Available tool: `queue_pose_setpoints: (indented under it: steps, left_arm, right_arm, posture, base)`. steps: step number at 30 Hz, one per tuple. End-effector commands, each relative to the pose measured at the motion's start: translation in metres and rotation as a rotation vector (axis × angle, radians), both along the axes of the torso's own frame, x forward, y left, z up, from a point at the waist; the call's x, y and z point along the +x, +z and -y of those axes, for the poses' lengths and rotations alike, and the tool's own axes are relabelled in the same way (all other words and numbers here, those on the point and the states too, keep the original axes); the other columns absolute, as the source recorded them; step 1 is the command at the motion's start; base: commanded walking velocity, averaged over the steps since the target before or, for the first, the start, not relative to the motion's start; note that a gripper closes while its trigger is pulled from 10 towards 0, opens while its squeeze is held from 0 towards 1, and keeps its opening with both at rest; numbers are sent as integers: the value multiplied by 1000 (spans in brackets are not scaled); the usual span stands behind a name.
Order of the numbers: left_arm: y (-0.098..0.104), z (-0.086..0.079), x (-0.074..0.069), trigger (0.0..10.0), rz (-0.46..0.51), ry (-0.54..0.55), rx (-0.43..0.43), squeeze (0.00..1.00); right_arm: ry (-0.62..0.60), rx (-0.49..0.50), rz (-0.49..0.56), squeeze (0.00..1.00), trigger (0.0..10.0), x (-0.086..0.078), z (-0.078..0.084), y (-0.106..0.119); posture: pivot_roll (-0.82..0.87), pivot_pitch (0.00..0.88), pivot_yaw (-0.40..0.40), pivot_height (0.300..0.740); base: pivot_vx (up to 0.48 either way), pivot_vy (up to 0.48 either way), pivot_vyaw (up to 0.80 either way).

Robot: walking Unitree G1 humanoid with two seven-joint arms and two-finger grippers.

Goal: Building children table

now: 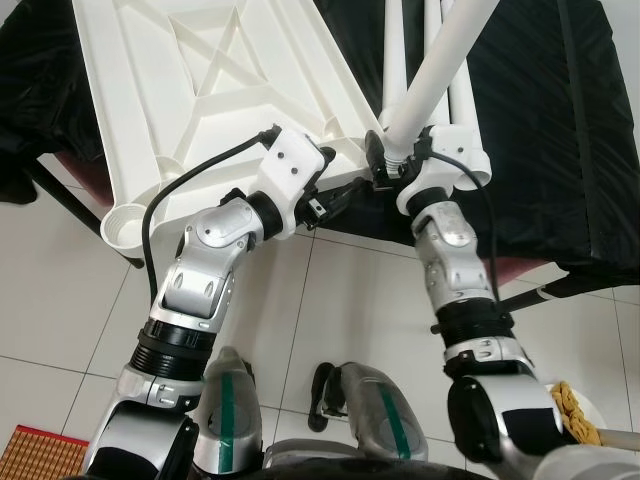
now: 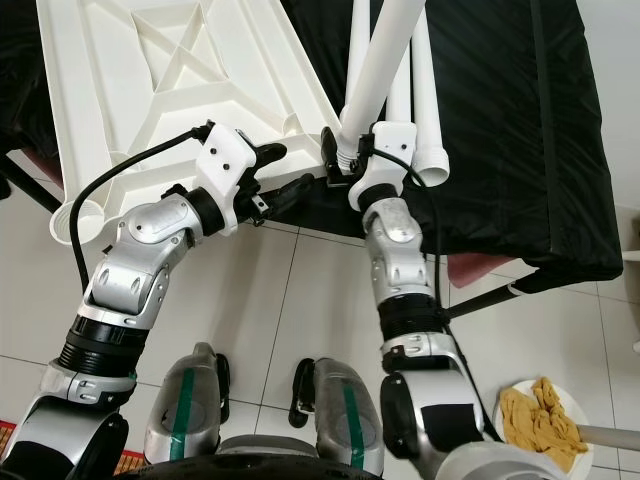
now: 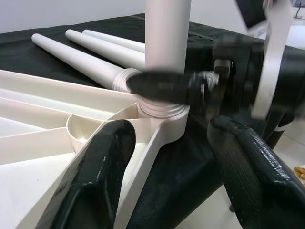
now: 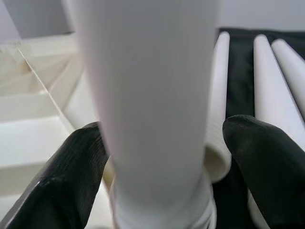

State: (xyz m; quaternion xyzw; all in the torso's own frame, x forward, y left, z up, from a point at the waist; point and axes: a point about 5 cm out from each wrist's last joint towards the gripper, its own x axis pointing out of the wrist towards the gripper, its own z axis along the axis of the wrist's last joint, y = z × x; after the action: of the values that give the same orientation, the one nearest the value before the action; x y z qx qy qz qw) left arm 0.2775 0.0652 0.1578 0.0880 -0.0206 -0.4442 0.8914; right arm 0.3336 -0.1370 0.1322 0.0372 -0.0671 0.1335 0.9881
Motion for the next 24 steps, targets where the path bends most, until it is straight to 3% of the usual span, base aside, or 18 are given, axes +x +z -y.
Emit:
queue_pose_setpoints:
  steps: [1,9,14,24]
  left_arm:
    - [-1,1,0,10000,3,56,-7,0]
    - [0,0,1,10000,4,56,-6,0]
    - [0,0,2,10000,6,58,-7,0]
    - [2,0,2,10000,9,59,-8,0]
  right_arm:
    - [48,12,-20,0,10000,3,5,-1]
    - [187,-77,-13,0,10000,18,25,9]
    - [324,-81,-40,0,10000,22,24,8]
    - [357,-74,-59,0,10000,28,24,6]
  posture:
    - [65,37,-92,740]
    - [66,42,-85,740]
    - [66,41,-80,740]
    - [77,39,-77,740]
  base:
    - [0,0,0]
    - [0,0,0]
    - [0,0,0]
    - [0,0,0]
